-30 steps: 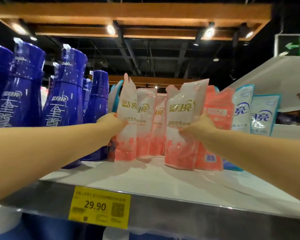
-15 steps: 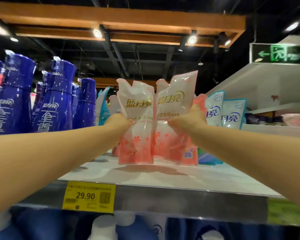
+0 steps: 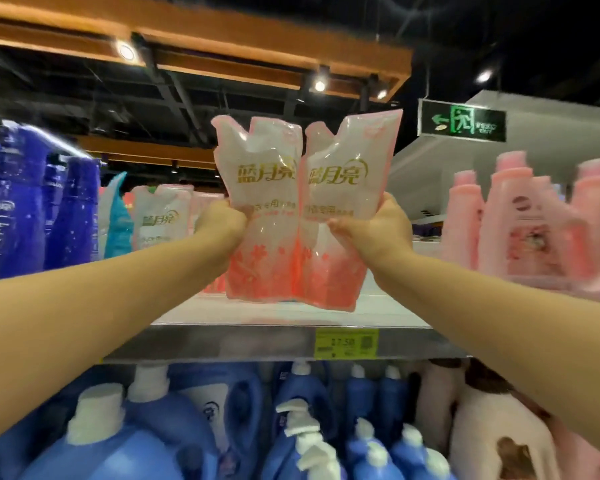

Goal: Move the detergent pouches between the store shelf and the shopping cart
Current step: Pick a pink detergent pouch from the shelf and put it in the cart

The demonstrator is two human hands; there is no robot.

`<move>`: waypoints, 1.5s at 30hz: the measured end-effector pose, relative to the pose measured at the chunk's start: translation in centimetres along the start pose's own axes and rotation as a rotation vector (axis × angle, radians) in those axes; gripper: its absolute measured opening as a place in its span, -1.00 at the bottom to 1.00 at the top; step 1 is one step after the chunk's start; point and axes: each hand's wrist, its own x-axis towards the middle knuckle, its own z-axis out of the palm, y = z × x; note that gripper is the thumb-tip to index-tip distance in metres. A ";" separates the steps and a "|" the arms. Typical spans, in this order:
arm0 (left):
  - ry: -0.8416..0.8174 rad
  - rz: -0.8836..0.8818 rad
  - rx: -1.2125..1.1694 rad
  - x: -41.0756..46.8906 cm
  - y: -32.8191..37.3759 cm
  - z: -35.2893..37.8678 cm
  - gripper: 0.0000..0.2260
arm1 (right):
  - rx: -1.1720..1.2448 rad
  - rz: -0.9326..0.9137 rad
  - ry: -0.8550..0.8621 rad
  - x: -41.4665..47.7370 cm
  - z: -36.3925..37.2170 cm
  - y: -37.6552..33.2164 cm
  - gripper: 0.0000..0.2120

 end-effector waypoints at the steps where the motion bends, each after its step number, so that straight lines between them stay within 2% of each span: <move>1: -0.022 0.006 -0.033 -1.1 1.0 1.4 -0.89 | -0.003 -0.007 0.021 -0.3 -2.1 -0.1 -0.55; 3: -0.088 0.003 -0.126 -3.5 2.6 4.5 -0.85 | -0.022 -0.013 0.064 -0.9 -6.5 -0.1 -0.55; 6: -0.214 -0.012 -0.203 -7.6 3.4 9.8 -0.90 | -0.079 -0.015 0.123 -2.2 -13.5 0.3 -0.61; 11: -0.436 -0.083 -0.213 -15.1 3.5 20.0 -0.78 | -0.248 0.018 0.234 -5.5 -25.3 2.6 -0.62; 14: -0.573 -0.102 -0.228 -19.9 3.4 26.2 -0.84 | -0.341 0.068 0.350 -8.1 -32.0 4.9 -0.61; 18: -0.790 -0.109 -0.242 -26.5 3.5 34.2 -0.87 | -0.414 0.158 0.514 -11.9 -40.7 8.3 -0.65; 22: -1.038 -0.114 -0.296 -33.6 3.7 42.5 -0.89 | -0.468 0.277 0.683 -14.6 -49.4 12.3 -0.61; 26: -1.196 -0.091 -0.292 -40.8 3.1 51.6 -0.82 | -0.582 0.383 0.807 -17.5 -57.6 15.9 -0.57; 30: -1.374 -0.147 -0.270 -49.8 2.6 61.2 -0.88 | -0.694 0.495 0.958 -21.6 -66.5 19.1 -0.56; 32: -1.503 -0.201 -0.279 -54.7 2.1 65.0 -0.82 | -0.729 0.554 1.044 -24.4 -70.3 21.0 -0.57; 35: -1.685 -0.271 -0.229 -62.6 1.0 68.2 -0.88 | -0.788 0.689 1.168 -29.5 -75.1 23.7 -0.53; 39: -1.855 -0.336 -0.129 -73.0 -1.7 70.4 -0.83 | -0.829 0.894 1.292 -37.6 -80.0 27.2 -0.44; 43: -1.949 -0.450 -0.037 -82.7 -6.5 70.9 -0.86 | -0.851 1.127 1.320 -45.2 -83.6 30.2 -0.53; 45: -1.979 -0.489 0.104 -87.1 -9.6 70.9 -0.80 | -0.827 1.230 1.301 -48.4 -85.2 31.9 -0.53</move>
